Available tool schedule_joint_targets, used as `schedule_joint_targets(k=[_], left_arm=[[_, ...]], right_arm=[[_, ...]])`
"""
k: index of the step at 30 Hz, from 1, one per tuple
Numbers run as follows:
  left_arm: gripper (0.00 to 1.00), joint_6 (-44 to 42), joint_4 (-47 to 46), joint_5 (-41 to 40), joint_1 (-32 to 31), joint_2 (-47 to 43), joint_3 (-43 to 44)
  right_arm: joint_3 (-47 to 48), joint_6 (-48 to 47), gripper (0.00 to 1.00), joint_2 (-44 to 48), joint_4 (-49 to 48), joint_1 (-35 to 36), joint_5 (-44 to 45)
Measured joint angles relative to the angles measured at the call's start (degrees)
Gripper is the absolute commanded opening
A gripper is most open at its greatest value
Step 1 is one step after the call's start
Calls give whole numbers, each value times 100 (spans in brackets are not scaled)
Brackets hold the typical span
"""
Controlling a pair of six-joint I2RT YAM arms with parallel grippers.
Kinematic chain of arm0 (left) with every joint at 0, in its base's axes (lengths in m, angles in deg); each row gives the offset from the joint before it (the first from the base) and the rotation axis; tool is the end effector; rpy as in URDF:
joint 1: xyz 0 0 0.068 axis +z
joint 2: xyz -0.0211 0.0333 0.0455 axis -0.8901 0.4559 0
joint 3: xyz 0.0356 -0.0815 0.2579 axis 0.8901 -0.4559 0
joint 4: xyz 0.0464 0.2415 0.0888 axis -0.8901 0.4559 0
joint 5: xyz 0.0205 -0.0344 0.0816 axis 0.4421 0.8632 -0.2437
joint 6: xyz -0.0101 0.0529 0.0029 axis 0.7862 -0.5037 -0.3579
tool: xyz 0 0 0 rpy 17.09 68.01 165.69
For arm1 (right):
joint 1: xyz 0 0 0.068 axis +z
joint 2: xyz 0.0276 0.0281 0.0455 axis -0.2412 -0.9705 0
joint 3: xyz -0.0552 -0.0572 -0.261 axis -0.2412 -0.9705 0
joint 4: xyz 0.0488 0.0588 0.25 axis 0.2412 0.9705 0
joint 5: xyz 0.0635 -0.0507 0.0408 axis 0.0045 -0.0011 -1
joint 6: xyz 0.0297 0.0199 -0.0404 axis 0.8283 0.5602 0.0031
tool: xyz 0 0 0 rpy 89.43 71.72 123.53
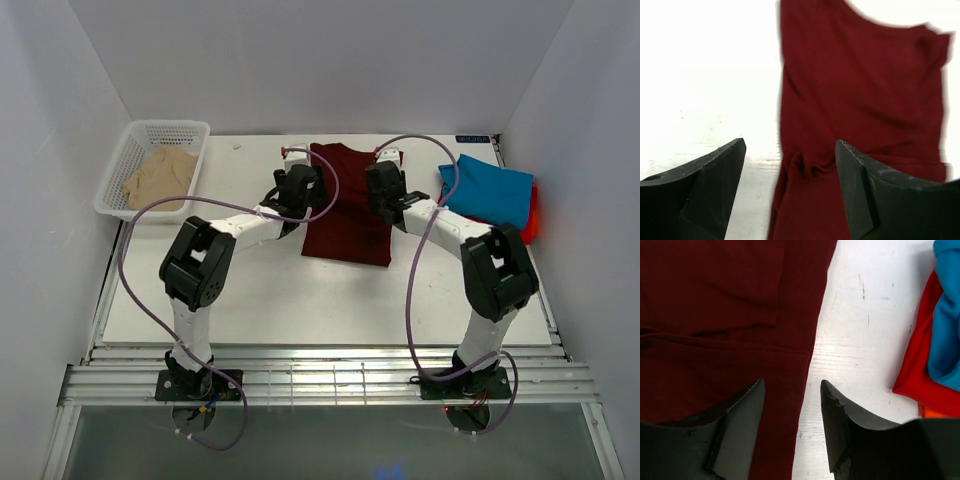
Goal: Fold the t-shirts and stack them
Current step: Fold the tshirt
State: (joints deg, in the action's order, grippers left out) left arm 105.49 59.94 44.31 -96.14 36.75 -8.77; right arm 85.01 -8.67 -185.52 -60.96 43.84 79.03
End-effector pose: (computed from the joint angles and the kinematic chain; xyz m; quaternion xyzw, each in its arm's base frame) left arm 0.3848 -0.2350 0.1951 -0.0351 0.8509 -0.0773 0.5184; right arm 0.3606 0.1861 0.2250 -0.0391 0.8774 -0.0871 0.4702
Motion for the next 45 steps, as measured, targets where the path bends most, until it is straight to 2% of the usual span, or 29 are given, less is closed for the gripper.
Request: schedule_joint_targets(k=[3,6,7,9,12,17,25,38,45], left_arm=[[77,79,-83,-52,-131,-654,-214],[63,273,-291,-44,-358,-1174,-516],[52,354,-365,-26,-426,-1261,-623],[47,544,-455,76,-551,-1290,-839],[46,717,-483,361,-597,-1121,-1255],[45,863,-463,879,-555,-723,-1707],[42,1014,-767,1268,-551,-649,-1952],[35,1331,-1467,1303,-605,-1106,-3128],[33,1591,-1558,962,-1217,-1810,-4024]], right_arm=[[-334,-9,53,654,-210,2,-269],[-522,42,48,997,-365,2,-553],[-564,92,47,1016,-409,2,-693],[-651,188,47,994,-422,2,-905],[-1023,354,48,990,-481,4,-1290],[-1519,566,33,981,-490,15,-1792],[-1941,844,20,960,-621,92,-2135],[-2697,1285,18,1025,-1178,332,-2186],[-3338,1646,18,1626,-1209,793,-1943]])
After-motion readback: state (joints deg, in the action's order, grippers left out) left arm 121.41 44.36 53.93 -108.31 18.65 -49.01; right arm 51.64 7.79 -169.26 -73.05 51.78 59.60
